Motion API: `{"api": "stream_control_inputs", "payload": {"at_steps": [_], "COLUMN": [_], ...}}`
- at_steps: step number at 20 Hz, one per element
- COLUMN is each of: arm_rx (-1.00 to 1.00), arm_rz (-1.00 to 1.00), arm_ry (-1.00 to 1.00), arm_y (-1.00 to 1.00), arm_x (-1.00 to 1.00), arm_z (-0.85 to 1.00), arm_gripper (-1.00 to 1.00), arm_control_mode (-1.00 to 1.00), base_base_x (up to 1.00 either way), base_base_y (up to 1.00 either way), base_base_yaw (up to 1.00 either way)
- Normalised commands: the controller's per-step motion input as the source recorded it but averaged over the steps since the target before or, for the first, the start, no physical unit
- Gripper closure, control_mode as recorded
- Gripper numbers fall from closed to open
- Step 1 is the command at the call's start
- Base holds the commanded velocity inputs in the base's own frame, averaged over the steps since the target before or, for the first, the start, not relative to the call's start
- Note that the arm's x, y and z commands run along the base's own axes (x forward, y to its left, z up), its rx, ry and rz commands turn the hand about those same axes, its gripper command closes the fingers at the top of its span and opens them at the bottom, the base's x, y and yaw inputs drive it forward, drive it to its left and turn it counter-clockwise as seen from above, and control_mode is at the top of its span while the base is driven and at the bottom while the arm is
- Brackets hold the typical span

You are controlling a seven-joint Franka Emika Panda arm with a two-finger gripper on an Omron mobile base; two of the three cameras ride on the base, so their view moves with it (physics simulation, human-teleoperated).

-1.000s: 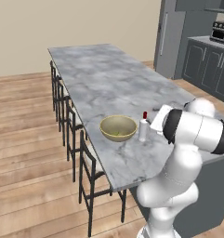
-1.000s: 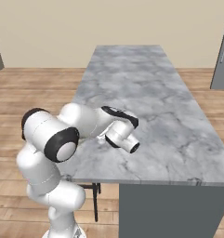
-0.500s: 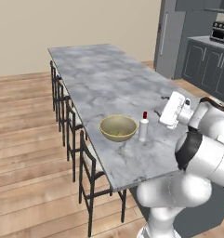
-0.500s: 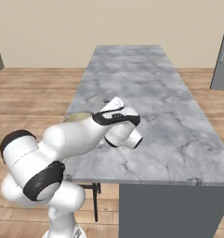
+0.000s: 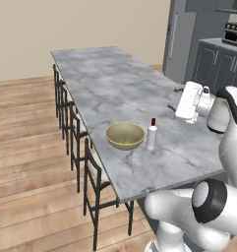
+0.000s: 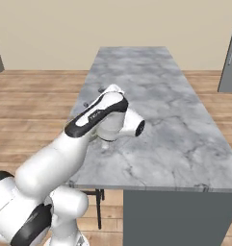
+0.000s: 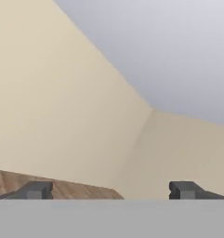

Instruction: There is a bowl on the dining counter. Grab a lemon wedge from the fridge and place it in the bowl. Then get the liquor bottle and glass cup from the cabinet and place them next to the bowl.

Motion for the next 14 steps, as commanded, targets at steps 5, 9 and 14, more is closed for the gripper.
{"api": "stream_control_inputs", "payload": {"at_steps": [5, 9, 14], "arm_rx": [-0.13, -0.12, -0.20], "arm_rz": [-0.06, -0.08, -0.19], "arm_ry": [0.52, 0.58, 0.39], "arm_y": [0.11, 0.02, 0.00], "arm_x": [-0.21, -0.19, -0.44], "arm_z": [0.33, 0.26, 0.00], "arm_gripper": [-1.00, -1.00, -1.00], "arm_control_mode": [-1.00, -1.00, -1.00], "base_base_x": [0.00, 0.00, 0.00], "base_base_y": [0.00, 0.00, 0.00], "base_base_yaw": [0.00, 0.00, 0.00]}}
